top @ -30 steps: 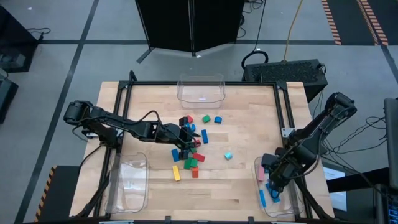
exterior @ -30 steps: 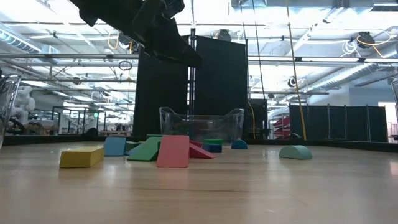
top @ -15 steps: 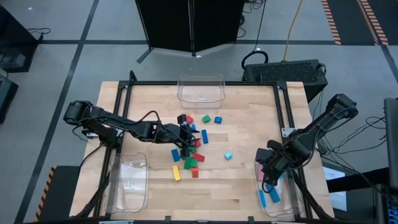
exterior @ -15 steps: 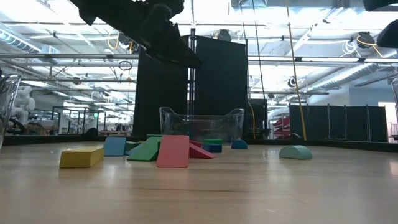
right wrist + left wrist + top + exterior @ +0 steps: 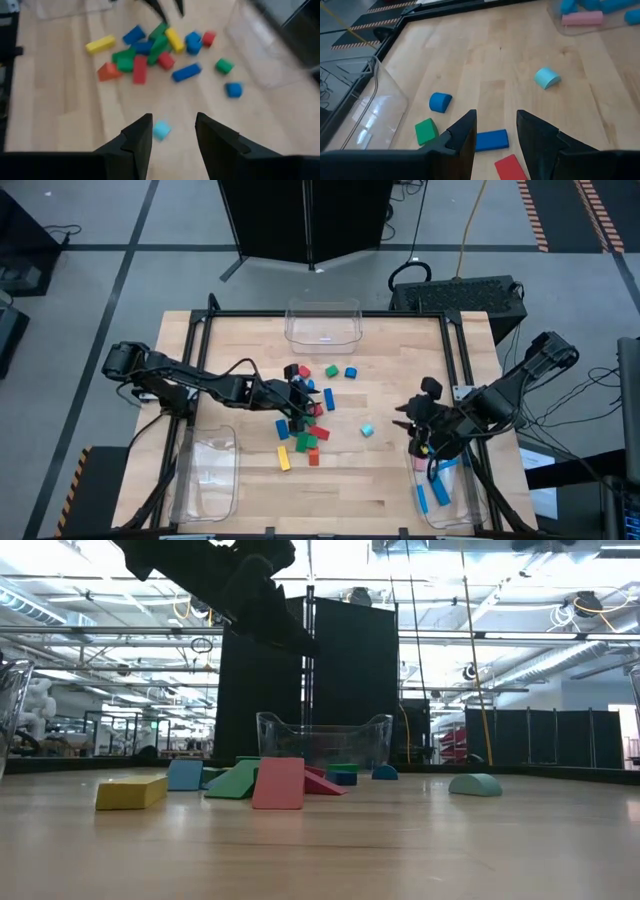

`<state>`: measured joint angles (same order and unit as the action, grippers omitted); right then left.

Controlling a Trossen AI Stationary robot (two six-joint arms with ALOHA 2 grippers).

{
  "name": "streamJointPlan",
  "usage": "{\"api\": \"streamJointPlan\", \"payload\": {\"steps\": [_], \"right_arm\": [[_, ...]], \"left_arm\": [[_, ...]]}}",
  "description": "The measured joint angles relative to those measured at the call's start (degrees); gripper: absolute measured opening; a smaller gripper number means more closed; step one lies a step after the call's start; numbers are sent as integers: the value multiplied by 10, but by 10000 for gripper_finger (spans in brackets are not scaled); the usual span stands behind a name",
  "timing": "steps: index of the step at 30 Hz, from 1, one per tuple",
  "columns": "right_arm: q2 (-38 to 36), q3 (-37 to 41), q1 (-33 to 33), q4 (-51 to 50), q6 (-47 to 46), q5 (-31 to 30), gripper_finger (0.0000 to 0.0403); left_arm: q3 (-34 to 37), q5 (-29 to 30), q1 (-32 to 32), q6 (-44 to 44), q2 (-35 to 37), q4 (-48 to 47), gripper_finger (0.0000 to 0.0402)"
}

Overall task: Sort blocks by size
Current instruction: Put the dark blue rectangle block into the bottom right transparent bin

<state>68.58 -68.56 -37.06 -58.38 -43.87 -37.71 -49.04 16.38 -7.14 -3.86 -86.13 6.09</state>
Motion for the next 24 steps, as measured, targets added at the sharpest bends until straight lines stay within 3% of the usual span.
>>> {"api": "streamJointPlan", "payload": {"steps": [6,13,17,24], "right_arm": [[0,5,26,5,26,-24,144],[0,62,65,41,42,-73,144],[0,92,75,104,92,-69,144],[0,102,89,158,140,-27,144]], "left_arm": [[0,0,0,0,0,-9,141],[0,-1,3,-40,0,-17,141],[-2,-67,31,-81,0,-58,141],[-2,-117,98,-152,0,-107,141]]}}
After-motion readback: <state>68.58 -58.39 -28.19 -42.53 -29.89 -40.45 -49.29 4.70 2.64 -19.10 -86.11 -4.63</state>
